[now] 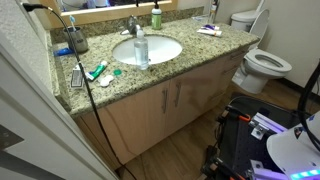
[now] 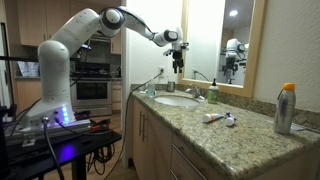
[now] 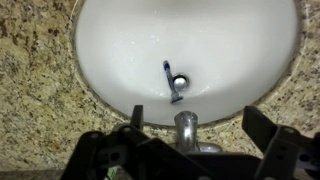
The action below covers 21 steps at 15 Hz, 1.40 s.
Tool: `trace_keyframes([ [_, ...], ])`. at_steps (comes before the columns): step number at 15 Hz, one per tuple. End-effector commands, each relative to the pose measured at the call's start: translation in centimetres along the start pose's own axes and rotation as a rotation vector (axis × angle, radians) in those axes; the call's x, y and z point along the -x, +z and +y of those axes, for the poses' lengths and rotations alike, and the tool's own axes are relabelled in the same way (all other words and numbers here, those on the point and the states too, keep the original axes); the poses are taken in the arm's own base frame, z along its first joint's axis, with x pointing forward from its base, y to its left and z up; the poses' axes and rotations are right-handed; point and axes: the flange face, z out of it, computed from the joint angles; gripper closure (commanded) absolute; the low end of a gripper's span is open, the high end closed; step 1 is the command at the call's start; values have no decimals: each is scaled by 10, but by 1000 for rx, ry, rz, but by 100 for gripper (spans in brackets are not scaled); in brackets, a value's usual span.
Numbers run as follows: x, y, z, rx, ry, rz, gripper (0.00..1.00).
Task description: Open the tap
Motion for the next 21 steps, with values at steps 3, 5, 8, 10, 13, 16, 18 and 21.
trace_keyframes([
  [3, -41, 0, 20, -17, 62, 72, 0],
  [5, -27, -9, 20, -7, 16, 35, 0],
  [8, -26, -7, 17, -6, 11, 33, 0],
  [10, -39, 9, 11, -17, 24, 101, 0],
  [13, -61, 31, 3, -26, 27, 269, 0],
  [16, -71, 60, -6, -26, 40, 348, 0],
  [18, -75, 82, -10, -15, 77, 358, 0],
  [21, -70, 90, -8, -21, 85, 317, 0],
])
